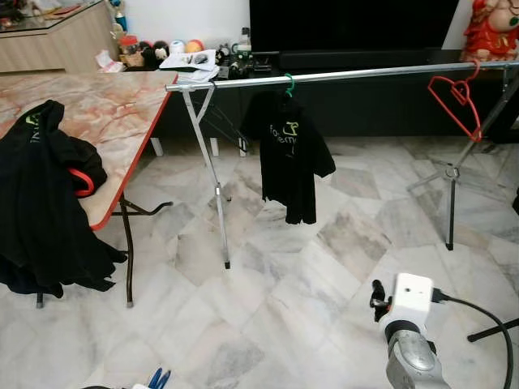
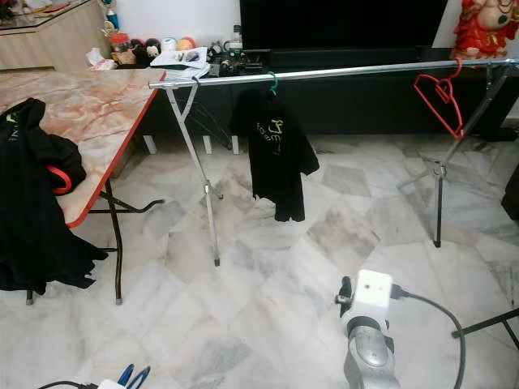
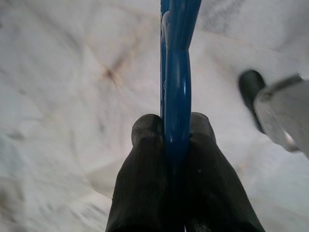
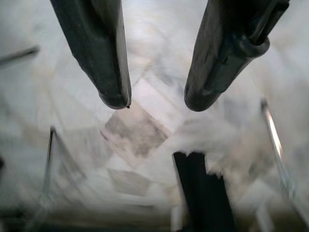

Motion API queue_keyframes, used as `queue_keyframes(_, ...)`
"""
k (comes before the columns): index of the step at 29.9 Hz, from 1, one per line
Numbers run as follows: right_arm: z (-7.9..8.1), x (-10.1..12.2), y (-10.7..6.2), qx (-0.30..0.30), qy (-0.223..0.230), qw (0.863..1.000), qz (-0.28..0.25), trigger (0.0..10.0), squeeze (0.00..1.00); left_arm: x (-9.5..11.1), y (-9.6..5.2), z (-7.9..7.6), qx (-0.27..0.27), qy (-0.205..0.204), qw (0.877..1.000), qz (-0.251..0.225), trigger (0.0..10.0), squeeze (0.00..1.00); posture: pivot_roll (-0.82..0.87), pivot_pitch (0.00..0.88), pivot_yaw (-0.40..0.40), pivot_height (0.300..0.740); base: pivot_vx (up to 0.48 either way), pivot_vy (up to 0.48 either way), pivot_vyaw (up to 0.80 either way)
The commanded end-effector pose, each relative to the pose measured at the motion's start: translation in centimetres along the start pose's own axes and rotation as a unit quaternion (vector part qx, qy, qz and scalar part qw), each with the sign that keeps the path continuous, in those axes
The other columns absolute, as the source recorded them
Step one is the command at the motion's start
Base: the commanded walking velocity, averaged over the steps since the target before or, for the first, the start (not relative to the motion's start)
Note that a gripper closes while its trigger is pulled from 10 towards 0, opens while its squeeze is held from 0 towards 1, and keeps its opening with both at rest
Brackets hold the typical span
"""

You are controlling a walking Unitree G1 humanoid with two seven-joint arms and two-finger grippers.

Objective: Hang hanger

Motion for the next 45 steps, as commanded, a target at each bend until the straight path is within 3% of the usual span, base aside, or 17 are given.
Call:
queue_keyframes(1,0.9,-0.6,-0.1,0.029,-0.032,0.999,-0.001,10.0,0.00,-0.3,-0.1,0.5,0.011,0.016,1.000,-0.005,10.0,0.00,-0.08,0.071,0.065,0.740,0.000,0.000,0.00)
queue_keyframes(10,1.8,-0.6,0.2,0.150,-0.139,0.978,-0.050,10.0,0.00,11.1,0.1,1.9,-0.034,0.097,0.982,-0.161,10.0,0.00,-0.09,0.071,0.069,0.740,0.000,0.000,0.00)
queue_keyframes(16,2.4,0.7,0.0,0.218,-0.191,0.952,-0.103,10.0,0.00,13.8,-0.5,0.8,-0.103,0.142,0.965,-0.197,10.0,0.00,-0.09,0.069,0.069,0.740,0.000,0.000,0.00)
queue_keyframes(19,3.6,1.7,-1.2,0.359,-0.238,0.887,-0.168,10.0,0.00,15.5,-1.5,-0.9,-0.217,0.233,0.928,-0.193,10.0,0.00,-0.08,0.067,0.065,0.740,0.000,0.000,0.00)
queue_keyframes(20,3.6,1.7,-1.2,0.359,-0.238,0.887,-0.168,10.0,0.00,15.5,-1.5,-0.9,-0.217,0.233,0.928,-0.193,10.0,0.00,-0.08,0.067,0.065,0.740,0.000,0.000,0.00)
queue_keyframes(21,4.0,1.9,-2.2,0.432,-0.238,0.852,-0.175,10.0,0.00,15.9,-2.0,-1.4,-0.264,0.273,0.908,-0.178,10.0,0.00,-0.09,0.066,0.065,0.740,0.000,0.000,0.00)
queue_keyframes(22,4.0,1.9,-2.2,0.432,-0.238,0.852,-0.175,10.0,0.00,15.9,-2.0,-1.4,-0.264,0.273,0.908,-0.178,10.0,0.00,-0.09,0.066,0.065,0.740,0.000,0.000,0.00)
queue_keyframes(23,4.3,2.0,-3.2,0.493,-0.238,0.818,-0.179,10.0,0.00,16.2,-2.5,-1.8,-0.298,0.306,0.888,-0.170,10.0,0.00,-0.09,0.066,0.062,0.740,0.000,0.000,0.00)
queue_keyframes(24,4.3,2.0,-3.2,0.493,-0.238,0.818,-0.179,10.0,0.00,16.2,-2.5,-1.8,-0.298,0.306,0.888,-0.170,10.0,0.00,-0.09,0.066,0.062,0.740,0.000,0.000,0.00)
queue_keyframes(26,4.5,2.2,-4.9,0.585,-0.233,0.756,-0.180,10.0,0.00,17.2,-3.6,-2.5,-0.342,0.340,0.860,-0.169,10.0,0.00,-0.08,0.066,0.053,0.740,0.000,0.000,0.00)
queue_keyframes(29,4.6,2.3,-5.0,0.624,-0.222,0.729,-0.173,10.0,0.01,18.6,-4.9,-3.7,-0.380,0.355,0.834,-0.183,10.0,0.00,-0.08,0.064,0.042,0.740,0.000,0.000,0.00)
queue_keyframes(30,5.0,2.2,-4.5,0.621,-0.222,0.732,-0.170,10.0,0.65,19.0,-5.4,-4.1,-0.390,0.374,0.822,-0.180,10.0,0.00,-0.08,0.062,0.040,0.740,0.000,0.000,0.00)
queue_keyframes(31,5.2,2.0,-4.4,0.621,-0.225,0.732,-0.168,10.0,1.00,19.1,-5.6,-4.3,-0.393,0.387,0.815,-0.177,10.0,0.00,-0.07,0.063,0.038,0.740,0.000,0.000,0.00)
queue_keyframes(37,5.8,1.0,-4.7,0.646,-0.241,0.704,-0.168,10.0,1.00,20.0,-7.4,-5.1,-0.437,0.417,0.779,-0.170,10.0,0.00,-0.06,0.068,0.025,0.740,0.000,0.000,0.00)
queue_keyframes(38,5.9,1.0,-4.6,0.645,-0.241,0.706,-0.169,10.0,0.80,20.2,-7.8,-5.3,-0.445,0.425,0.770,-0.170,10.0,0.00,-0.06,0.067,0.023,0.740,0.000,0.000,0.00)
queue_keyframes(39,5.9,1.2,-4.6,0.648,-0.241,0.702,-0.171,10.0,0.00,20.3,-8.6,-5.9,-0.464,0.434,0.754,-0.164,10.0,0.00,-0.06,0.067,0.021,0.740,0.000,0.000,0.00)
queue_keyframes(45,6.0,1.6,-3.5,0.621,-0.257,0.717,-0.183,10.0,0.00,20.0,-9.5,-7.0,-0.482,0.448,0.738,-0.152,10.0,0.00,-0.07,0.068,0.017,0.740,0.000,0.000,0.00)
Point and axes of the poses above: a point about 5 cm out from each wrist's last joint towards the gripper, its own y axis pointing out of the wrist towards the gripper, its own x axis along the axis of the wrist's last joint, z = x × y, the point moved 1 cm from there along y, pointing out of the wrist towards the gripper, and after that the axes turned 14 degrees about -y, right-handed, at the moved point
